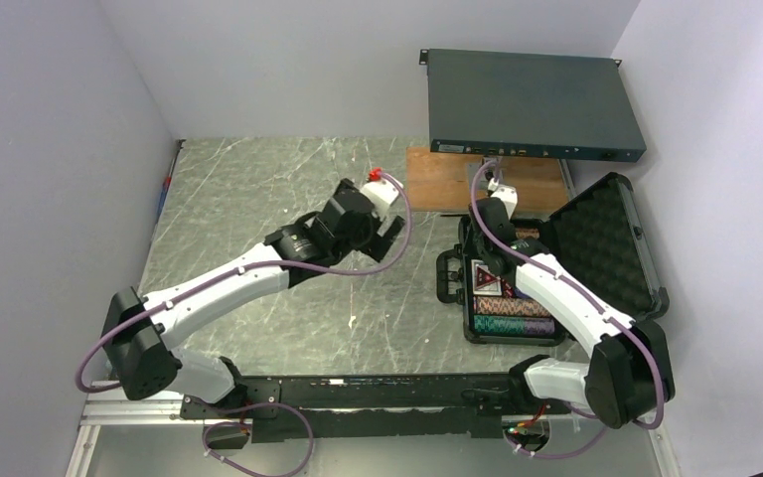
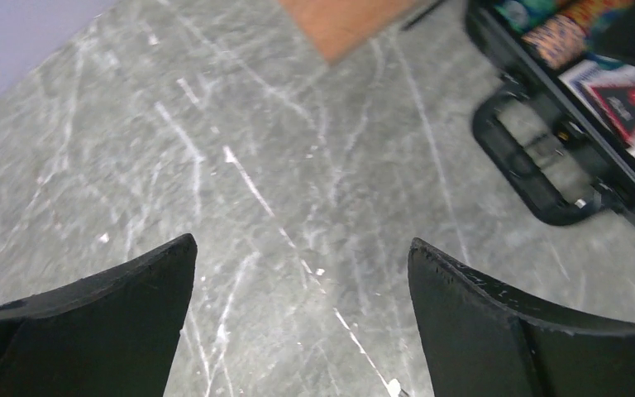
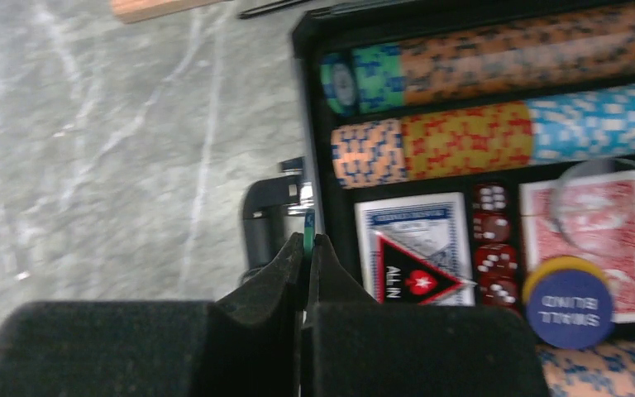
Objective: Pack up texas hold em set
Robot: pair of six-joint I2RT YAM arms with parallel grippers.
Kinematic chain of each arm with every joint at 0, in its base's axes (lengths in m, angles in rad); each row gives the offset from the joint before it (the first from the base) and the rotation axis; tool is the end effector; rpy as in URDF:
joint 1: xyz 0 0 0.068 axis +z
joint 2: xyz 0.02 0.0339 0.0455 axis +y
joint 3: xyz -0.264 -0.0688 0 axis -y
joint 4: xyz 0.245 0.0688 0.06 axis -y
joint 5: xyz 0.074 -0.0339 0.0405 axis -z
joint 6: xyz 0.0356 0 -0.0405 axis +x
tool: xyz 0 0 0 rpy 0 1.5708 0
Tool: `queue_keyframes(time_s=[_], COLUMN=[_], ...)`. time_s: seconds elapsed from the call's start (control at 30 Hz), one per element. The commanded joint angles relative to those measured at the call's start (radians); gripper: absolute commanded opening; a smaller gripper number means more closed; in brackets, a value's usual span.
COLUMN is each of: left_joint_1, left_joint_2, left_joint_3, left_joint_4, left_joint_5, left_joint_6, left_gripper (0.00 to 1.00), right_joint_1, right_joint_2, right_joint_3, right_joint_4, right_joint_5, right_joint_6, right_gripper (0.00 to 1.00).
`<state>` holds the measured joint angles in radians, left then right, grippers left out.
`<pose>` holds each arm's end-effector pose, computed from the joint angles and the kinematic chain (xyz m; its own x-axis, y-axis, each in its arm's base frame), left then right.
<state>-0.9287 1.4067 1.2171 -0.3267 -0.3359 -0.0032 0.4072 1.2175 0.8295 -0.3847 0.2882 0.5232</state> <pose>0.2025 -0.2511 0.3336 -0.2975 0.3928 -0.8702 0.5835 0.7962 0.1599 0.2387 0.0919 0.2486 -0.6516 0.2407 -0.7194 0.1532 0.9705 0.1859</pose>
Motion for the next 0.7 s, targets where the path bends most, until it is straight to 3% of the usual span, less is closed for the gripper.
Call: queue_keyframes(time_s=[0.0,0.3,0.67], left_joint_1=[0.06,0.105,0.12], left_joint_2=[-0.054,-0.047,-0.06], left_joint_3=[-0.019,-0.008,-0.013], left_joint_4=[0.039,0.024,0.026], left_joint_5=[-0.103,-0.06,-0.005], left_joint_6=[-0.106,-0.146,-0.17], left_gripper=[0.99,0.99,0.98], right_joint_1=[0.0,-0.026,-0.042], right_joint_2=[0.01,0.123,0.287], right_joint_3=[-0.046,-0.081,-0.031], right_joint_4=[0.098,0.422,0.502], right_joint_5=[0.222,0.252,0.182], right_joint_6=[-0.084,-0.211,-0.293], right_gripper=[0.0,0.0,0.0])
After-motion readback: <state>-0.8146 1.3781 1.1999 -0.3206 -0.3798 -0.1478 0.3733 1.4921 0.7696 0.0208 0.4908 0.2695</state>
